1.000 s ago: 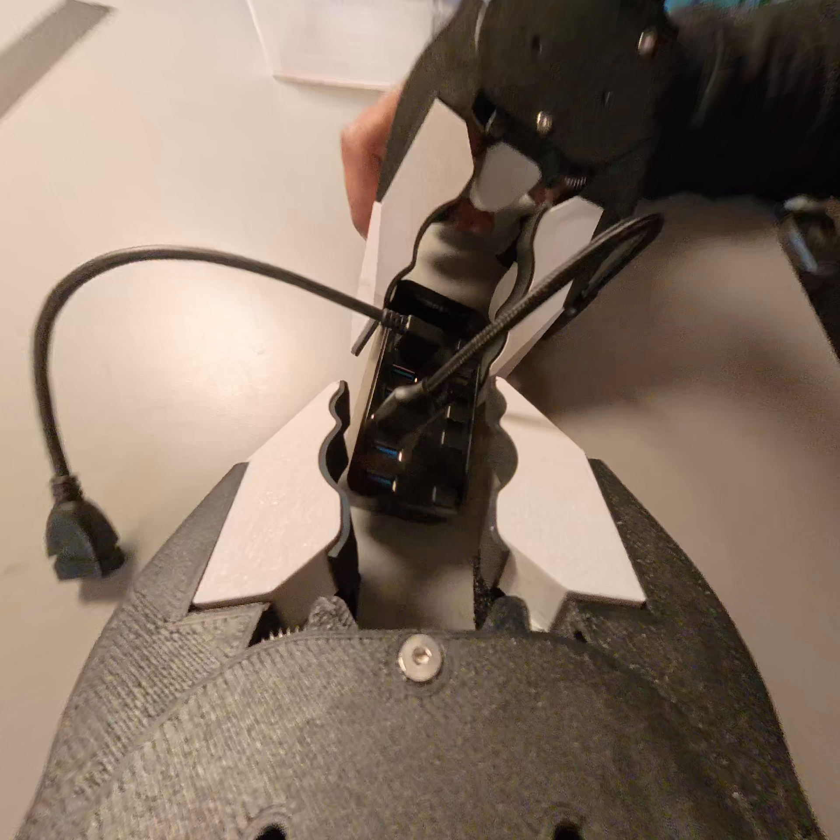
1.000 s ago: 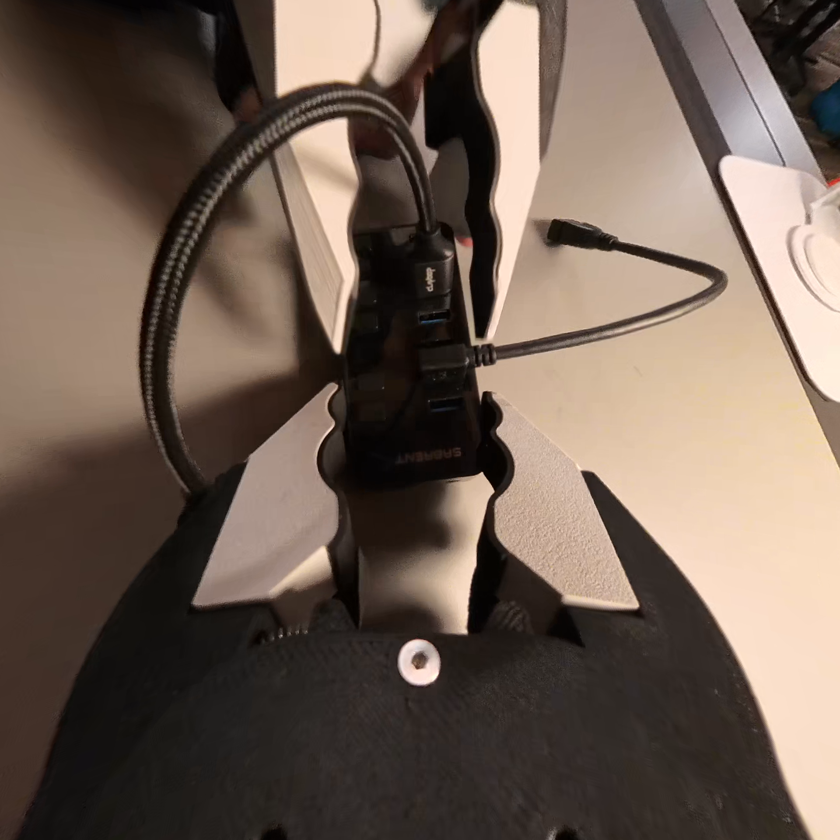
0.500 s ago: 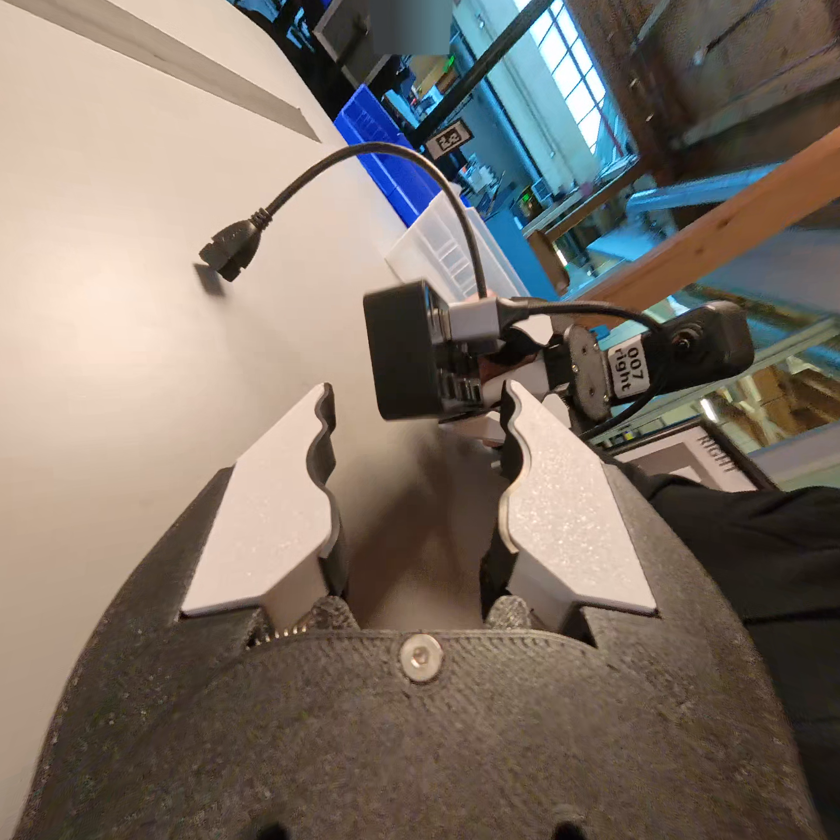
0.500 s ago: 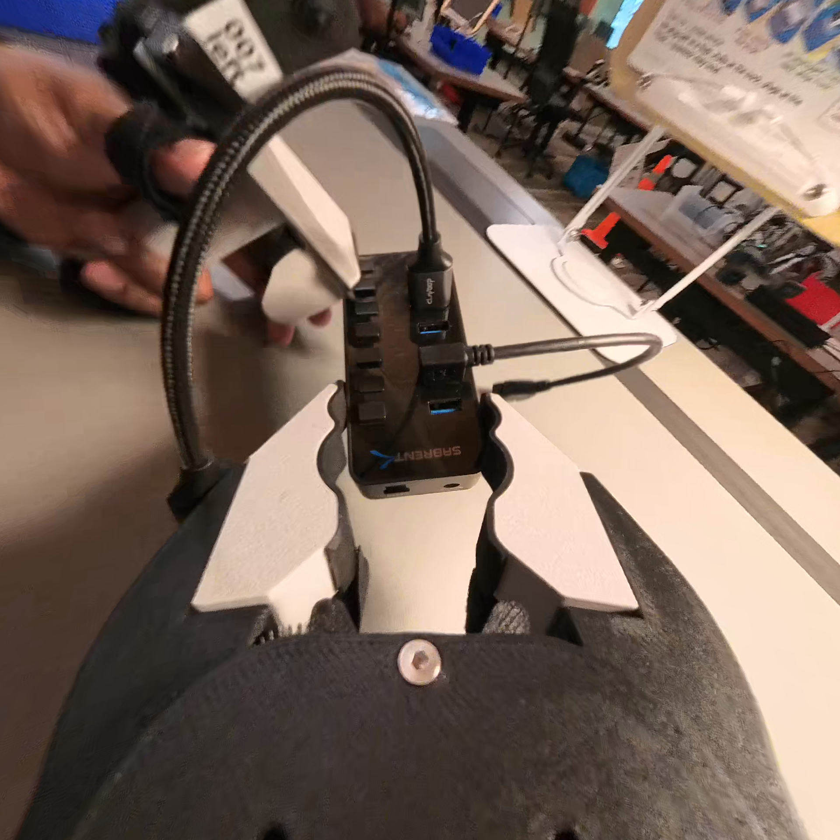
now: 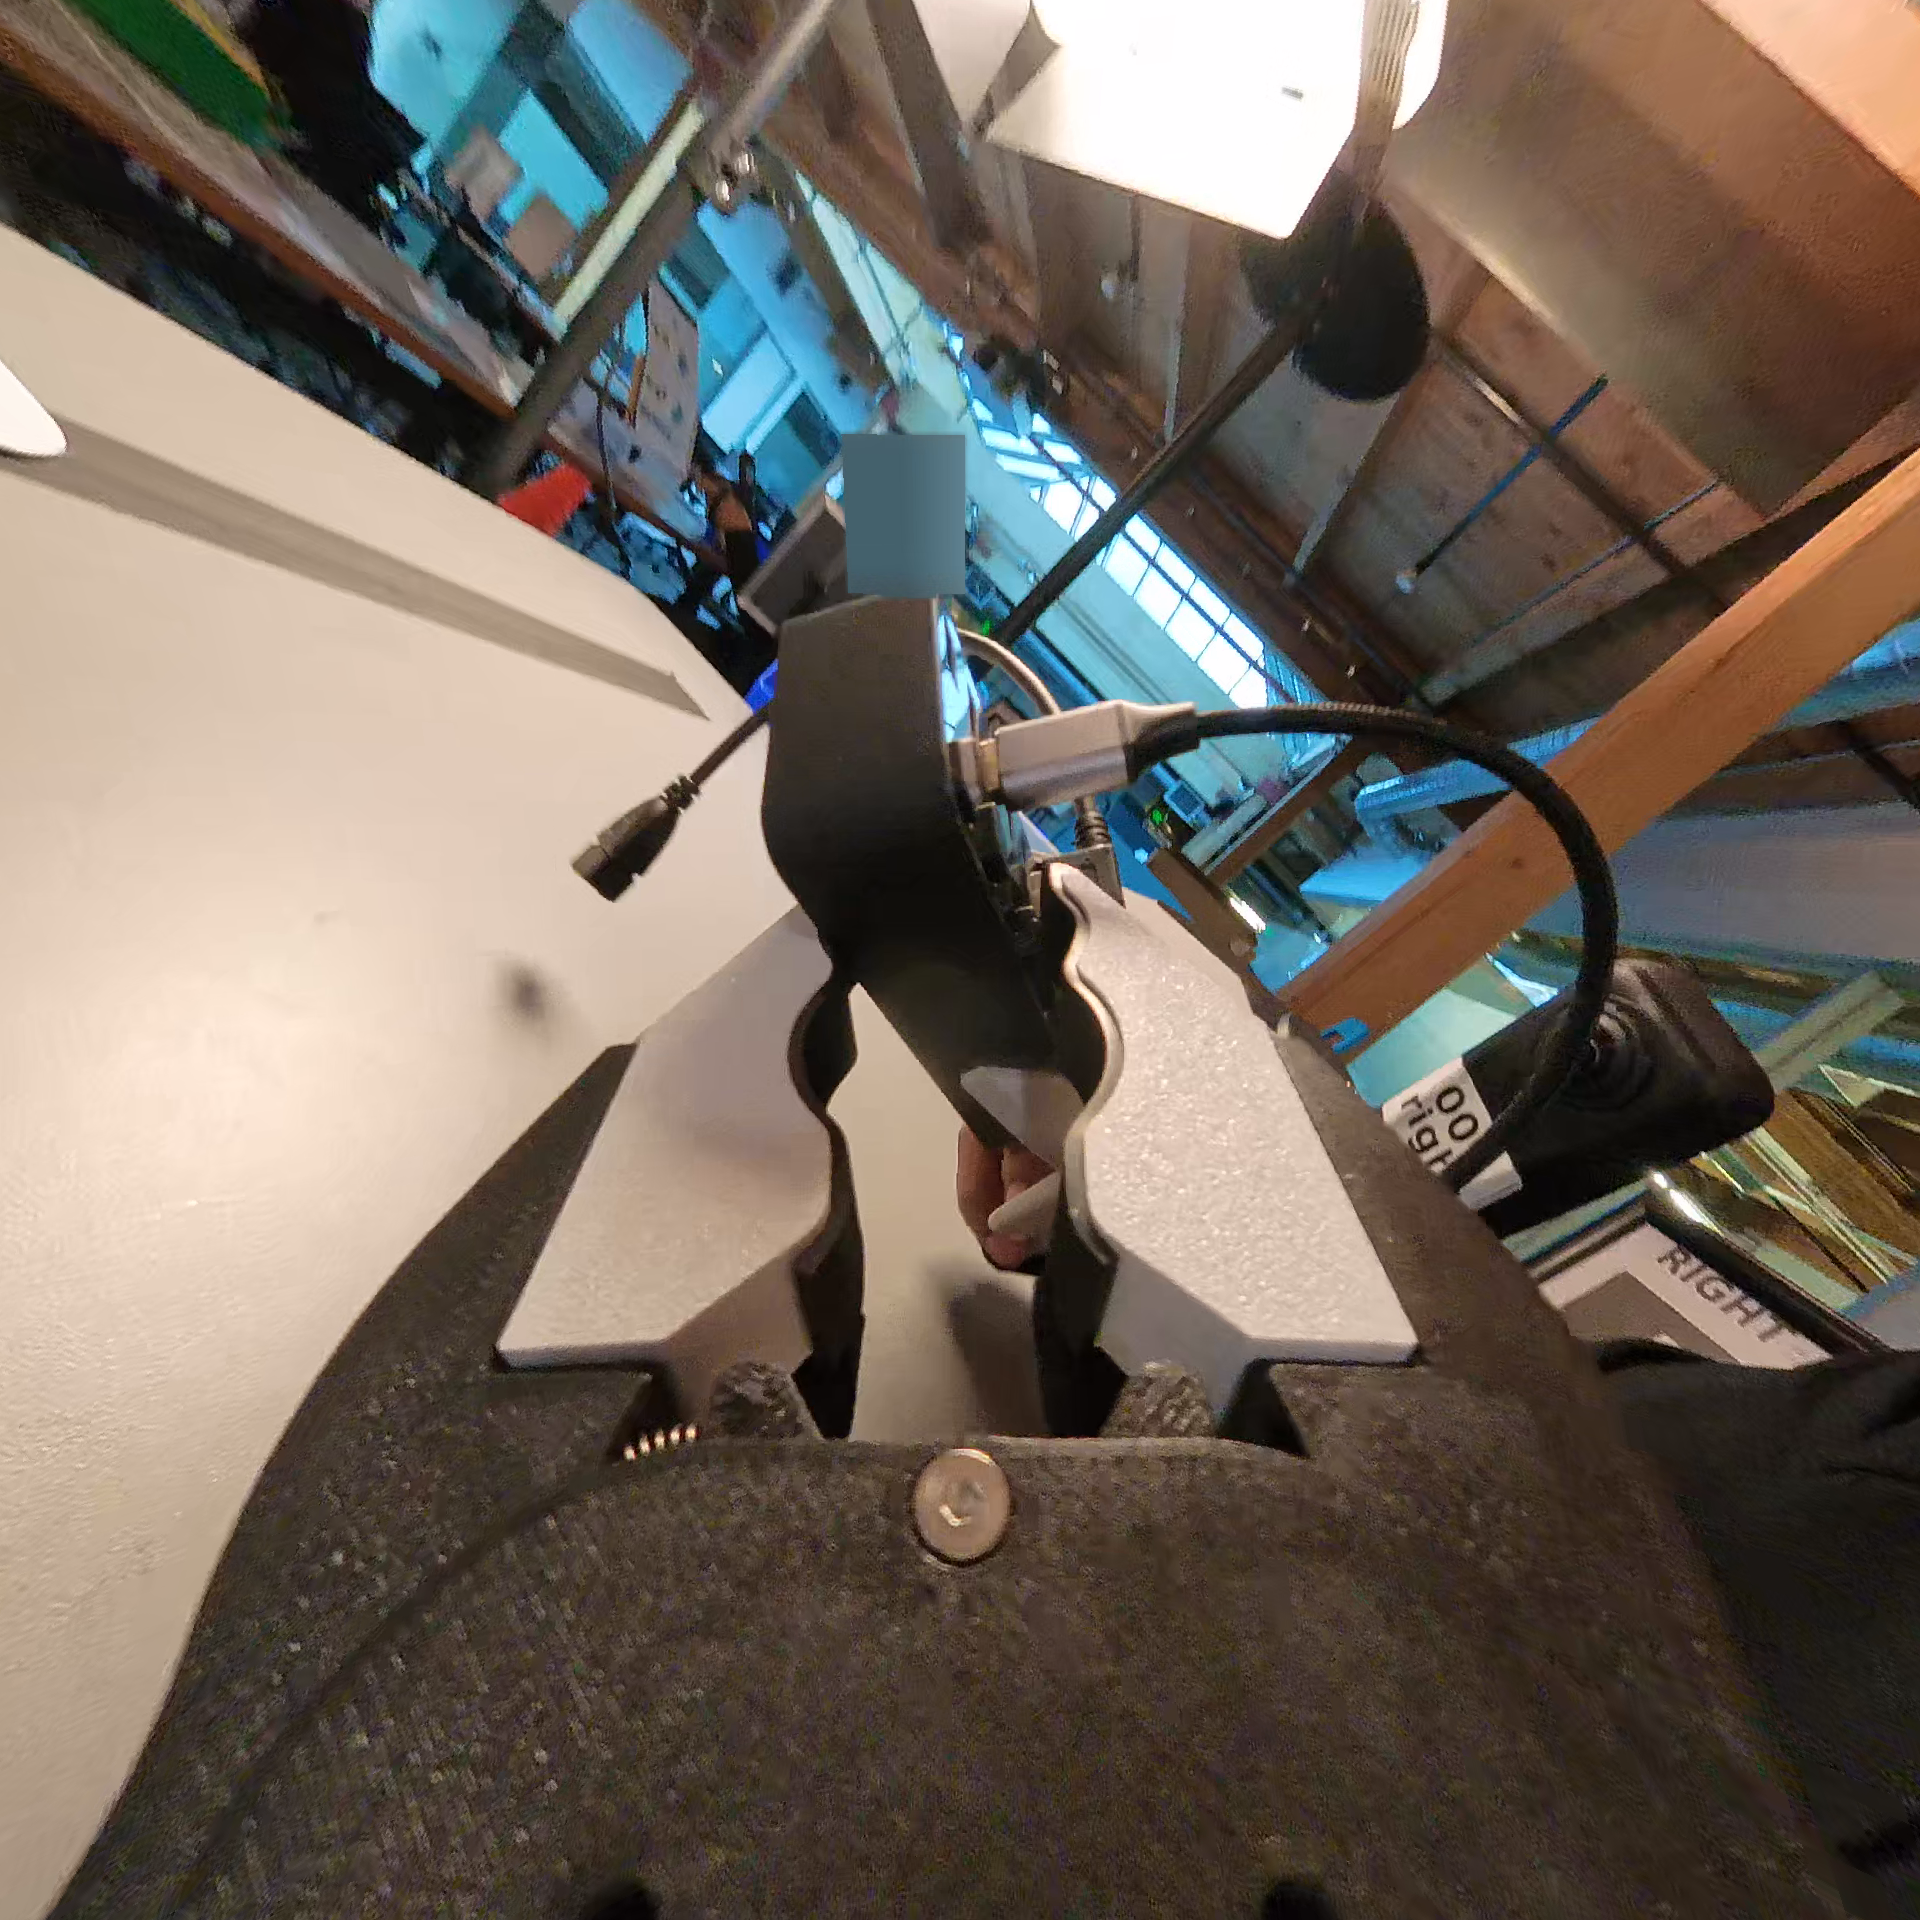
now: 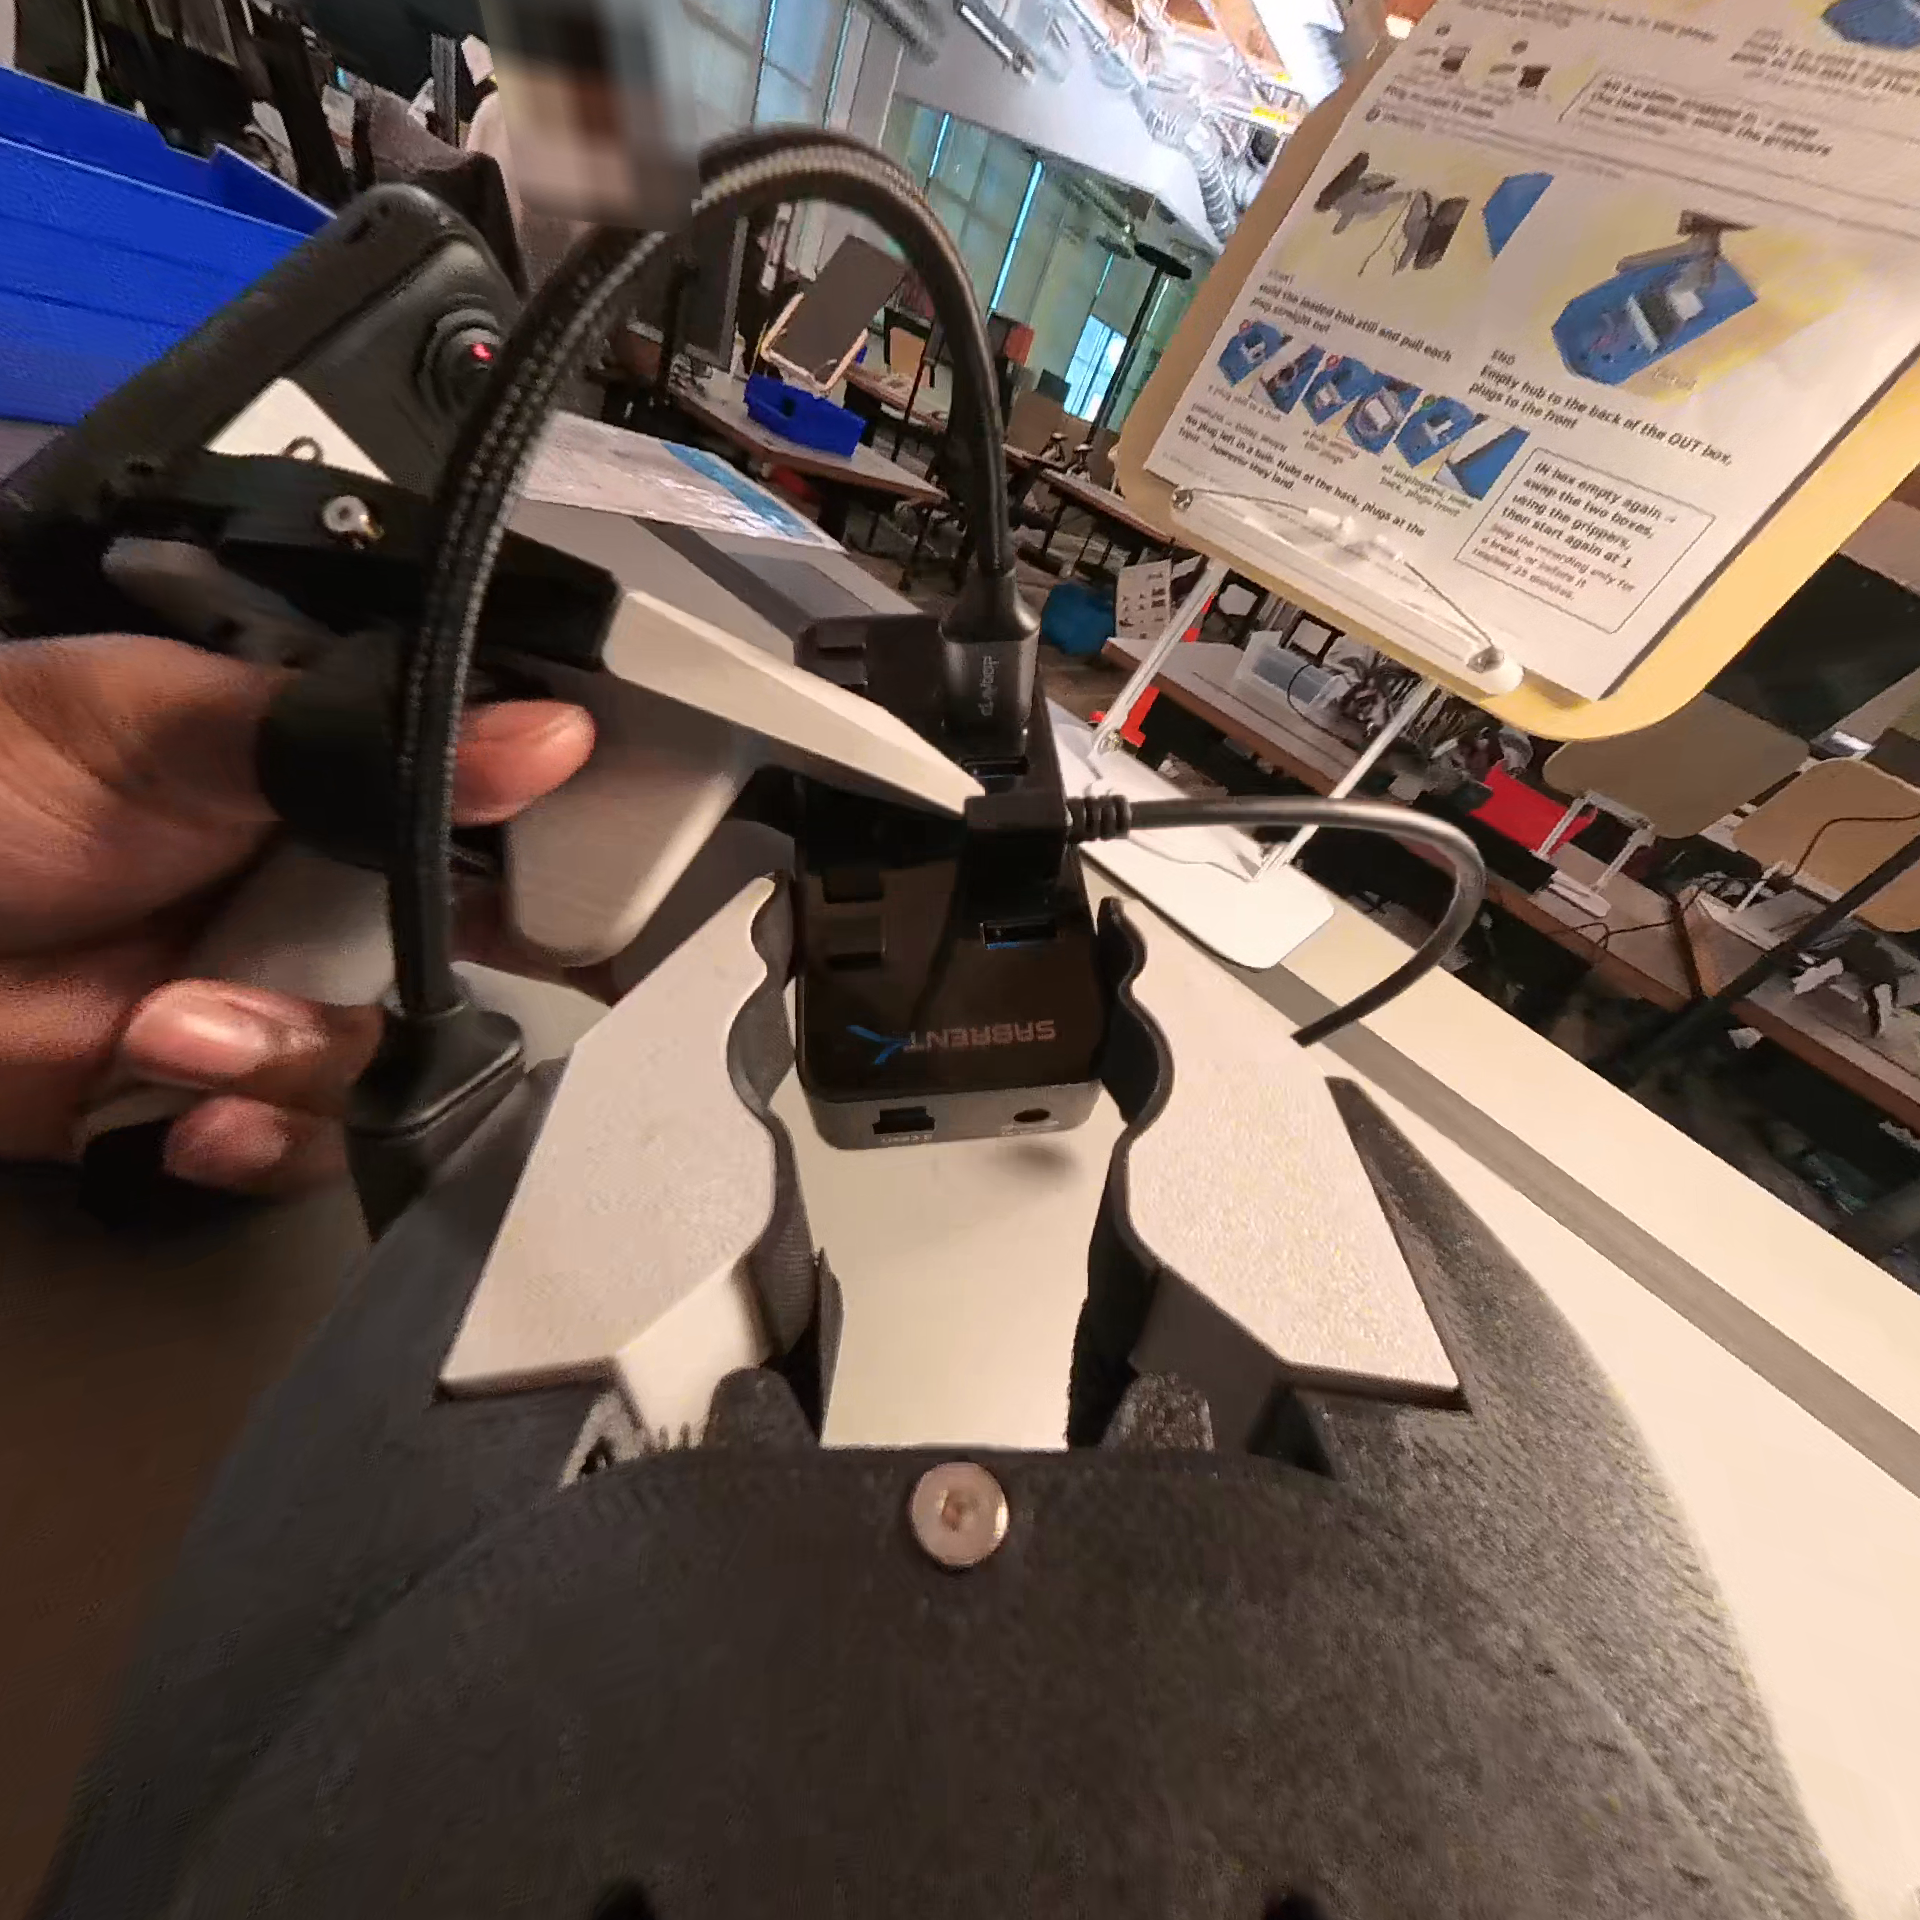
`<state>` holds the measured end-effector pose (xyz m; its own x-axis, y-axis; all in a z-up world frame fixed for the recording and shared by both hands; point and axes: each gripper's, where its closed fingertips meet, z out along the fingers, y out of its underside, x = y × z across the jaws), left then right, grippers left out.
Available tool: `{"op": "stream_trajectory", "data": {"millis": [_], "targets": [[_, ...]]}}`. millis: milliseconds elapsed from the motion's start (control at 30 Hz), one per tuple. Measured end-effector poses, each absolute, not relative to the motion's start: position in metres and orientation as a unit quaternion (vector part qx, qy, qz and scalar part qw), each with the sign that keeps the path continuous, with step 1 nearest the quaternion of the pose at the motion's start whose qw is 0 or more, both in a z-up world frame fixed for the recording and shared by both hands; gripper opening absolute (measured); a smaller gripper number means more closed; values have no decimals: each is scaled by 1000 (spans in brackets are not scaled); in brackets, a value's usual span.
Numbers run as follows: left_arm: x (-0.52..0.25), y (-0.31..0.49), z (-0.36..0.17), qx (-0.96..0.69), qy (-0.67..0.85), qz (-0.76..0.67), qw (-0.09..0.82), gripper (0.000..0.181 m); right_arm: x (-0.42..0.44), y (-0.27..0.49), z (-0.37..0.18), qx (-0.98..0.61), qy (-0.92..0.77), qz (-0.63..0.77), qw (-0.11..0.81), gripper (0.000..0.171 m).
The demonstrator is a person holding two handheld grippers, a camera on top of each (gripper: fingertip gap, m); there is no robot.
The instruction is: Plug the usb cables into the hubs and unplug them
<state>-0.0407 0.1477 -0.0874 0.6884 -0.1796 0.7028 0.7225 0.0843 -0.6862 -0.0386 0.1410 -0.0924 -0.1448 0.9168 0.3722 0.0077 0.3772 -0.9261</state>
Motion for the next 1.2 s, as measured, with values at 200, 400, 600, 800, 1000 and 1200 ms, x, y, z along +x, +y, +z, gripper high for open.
{"op": "stream_trajectory", "data": {"millis": [200,400,600,800,1000,1200], "targets": [[-51,139,-82,-597,-217,-264,726,34,-50,133,-101,-373,-634,411,538,58],[-70,129,-75,-637,-142,-119,748,28,-56,124,-110,-388,-649,426,497,53],[-90,117,-73,-655,-93,-39,749,29,-59,120,-109,-466,-608,520,377,37],[-98,116,-83,-688,-90,-12,720,29,-64,140,-103,-450,-600,487,447,34],[-96,119,-83,-692,-68,6,718,29,-71,133,-106,-346,-650,412,537,24],[-104,119,-89,-708,-71,32,702,29,-77,135,-109,-294,-663,324,607,26]]}}
